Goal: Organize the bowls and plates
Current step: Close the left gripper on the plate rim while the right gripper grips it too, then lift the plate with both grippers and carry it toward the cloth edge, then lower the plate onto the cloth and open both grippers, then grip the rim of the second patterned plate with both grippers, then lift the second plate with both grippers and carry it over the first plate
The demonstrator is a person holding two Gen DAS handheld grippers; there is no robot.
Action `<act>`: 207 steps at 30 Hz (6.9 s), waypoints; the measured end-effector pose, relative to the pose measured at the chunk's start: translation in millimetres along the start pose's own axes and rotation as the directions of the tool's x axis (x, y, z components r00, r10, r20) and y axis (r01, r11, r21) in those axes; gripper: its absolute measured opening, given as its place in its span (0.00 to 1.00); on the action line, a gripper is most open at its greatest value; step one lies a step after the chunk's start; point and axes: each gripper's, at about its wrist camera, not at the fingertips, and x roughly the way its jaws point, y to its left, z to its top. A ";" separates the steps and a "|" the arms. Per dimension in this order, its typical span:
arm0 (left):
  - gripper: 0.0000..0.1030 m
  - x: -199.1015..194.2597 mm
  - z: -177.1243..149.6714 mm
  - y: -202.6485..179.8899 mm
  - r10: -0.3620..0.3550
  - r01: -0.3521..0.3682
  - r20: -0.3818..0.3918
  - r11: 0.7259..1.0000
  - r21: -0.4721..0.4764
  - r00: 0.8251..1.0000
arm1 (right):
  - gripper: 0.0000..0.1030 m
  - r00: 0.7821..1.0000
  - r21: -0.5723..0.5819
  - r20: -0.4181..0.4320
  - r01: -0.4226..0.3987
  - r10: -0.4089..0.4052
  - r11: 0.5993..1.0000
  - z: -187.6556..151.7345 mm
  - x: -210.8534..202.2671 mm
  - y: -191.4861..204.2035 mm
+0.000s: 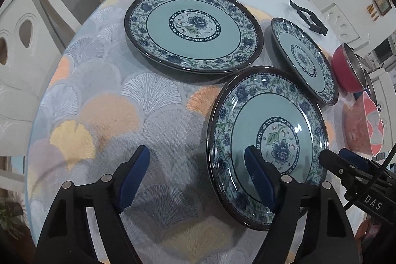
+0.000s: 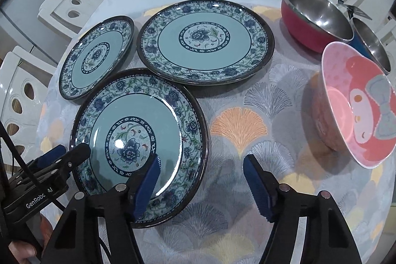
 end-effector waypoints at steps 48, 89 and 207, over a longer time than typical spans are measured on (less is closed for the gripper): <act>0.15 -60.6 -20.5 11.2 -0.135 0.133 0.087 0.991 0.030 0.987 | 0.25 0.967 -0.168 0.031 -0.245 0.253 0.955 -32.9 -48.1 10.4; 0.15 -69.7 -126.8 68.2 -0.037 0.044 0.091 0.996 -0.077 0.995 | 0.26 0.965 -0.326 -0.110 -0.260 0.236 0.909 -127.2 -31.6 65.0; 0.24 23.9 96.2 82.9 -0.160 0.188 0.152 0.964 -0.187 0.975 | 0.40 0.964 -0.293 -0.007 -0.255 0.265 0.921 197.5 74.8 116.7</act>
